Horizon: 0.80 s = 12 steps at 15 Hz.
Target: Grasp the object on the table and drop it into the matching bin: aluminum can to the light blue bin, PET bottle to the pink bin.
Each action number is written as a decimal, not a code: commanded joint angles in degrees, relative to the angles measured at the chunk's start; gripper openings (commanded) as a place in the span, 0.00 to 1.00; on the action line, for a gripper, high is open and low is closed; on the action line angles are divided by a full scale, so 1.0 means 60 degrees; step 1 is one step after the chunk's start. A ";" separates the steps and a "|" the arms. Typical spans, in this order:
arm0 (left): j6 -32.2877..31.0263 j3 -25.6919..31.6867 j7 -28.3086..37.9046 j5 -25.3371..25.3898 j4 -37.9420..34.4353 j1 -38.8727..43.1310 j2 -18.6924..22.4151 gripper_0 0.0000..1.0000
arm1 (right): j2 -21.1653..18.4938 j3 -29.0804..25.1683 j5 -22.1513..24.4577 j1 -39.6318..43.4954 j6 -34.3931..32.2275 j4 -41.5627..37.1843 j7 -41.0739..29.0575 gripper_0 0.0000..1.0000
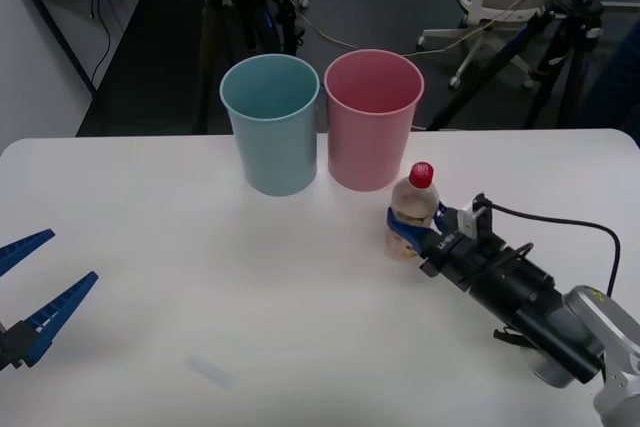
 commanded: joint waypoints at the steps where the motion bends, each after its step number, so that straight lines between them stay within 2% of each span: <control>1: 0.0000 0.0001 0.0000 0.0000 0.0000 0.0001 0.0000 1.00 | -0.1252 0.0601 -0.1164 0.0934 0.0701 -0.1666 -0.0142 0.00; 7: 0.0000 0.0001 0.0000 0.0000 0.0000 0.0001 0.0000 1.00 | -0.3156 0.0601 -0.2483 0.2370 0.2283 -0.4610 -0.0376 0.00; 9: 0.0000 0.0001 0.0000 0.0000 0.0000 0.0001 0.0000 1.00 | -0.3654 0.0601 -0.2922 0.2502 0.2371 -0.5065 -0.0405 0.00; 12: 0.0000 0.0001 0.0000 0.0000 0.0000 0.0001 0.0000 1.00 | -0.3903 0.0382 -0.3039 0.2560 0.2239 -0.5358 -0.0435 0.00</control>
